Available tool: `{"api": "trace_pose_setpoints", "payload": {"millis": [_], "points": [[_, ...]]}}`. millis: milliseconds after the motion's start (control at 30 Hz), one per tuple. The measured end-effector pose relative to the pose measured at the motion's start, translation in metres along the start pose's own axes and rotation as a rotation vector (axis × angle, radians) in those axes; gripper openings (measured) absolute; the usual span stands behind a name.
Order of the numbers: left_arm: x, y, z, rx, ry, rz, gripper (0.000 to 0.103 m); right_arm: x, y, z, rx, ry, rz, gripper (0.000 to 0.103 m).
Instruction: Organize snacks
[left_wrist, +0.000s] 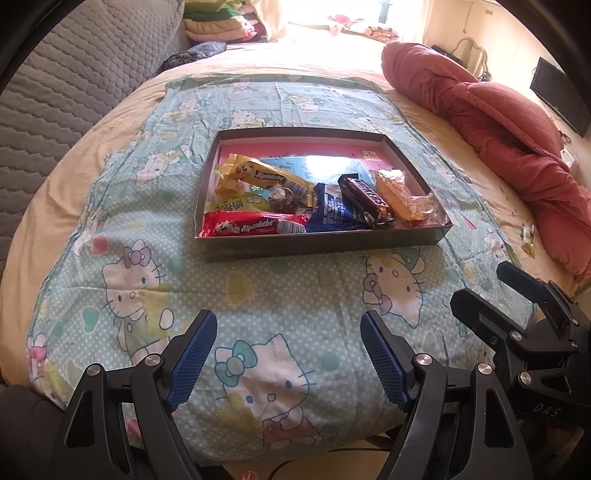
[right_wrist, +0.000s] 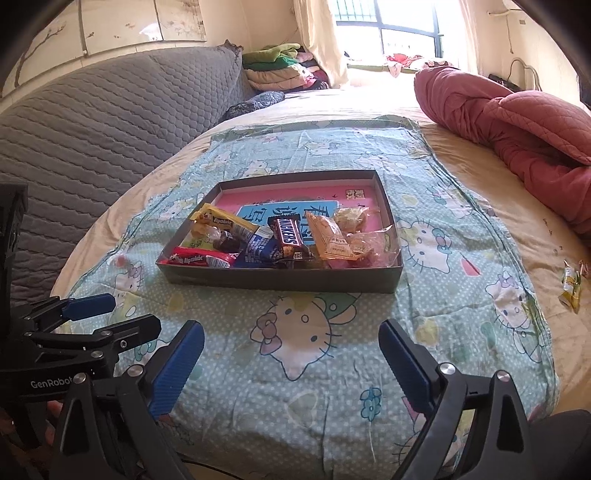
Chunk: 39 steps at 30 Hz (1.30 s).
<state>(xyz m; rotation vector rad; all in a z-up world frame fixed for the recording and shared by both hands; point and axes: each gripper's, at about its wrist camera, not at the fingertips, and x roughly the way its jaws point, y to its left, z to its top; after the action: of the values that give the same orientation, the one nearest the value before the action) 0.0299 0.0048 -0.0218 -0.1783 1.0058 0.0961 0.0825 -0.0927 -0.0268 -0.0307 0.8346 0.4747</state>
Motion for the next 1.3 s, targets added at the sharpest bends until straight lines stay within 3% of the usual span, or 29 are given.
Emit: {"api": "trace_pose_setpoints", "payload": {"millis": [333,1300], "points": [[-0.0008,-0.0004,0.0015,-0.002,-0.014,-0.011,0.081,-0.0058,-0.0071,0.0044,-0.002,-0.051,-0.039,0.098],[0.0009,0.0012,0.0017,-0.001,-0.009,-0.006,0.081,0.0021,-0.0070,0.0003,-0.005,-0.024,-0.038,0.098]]}}
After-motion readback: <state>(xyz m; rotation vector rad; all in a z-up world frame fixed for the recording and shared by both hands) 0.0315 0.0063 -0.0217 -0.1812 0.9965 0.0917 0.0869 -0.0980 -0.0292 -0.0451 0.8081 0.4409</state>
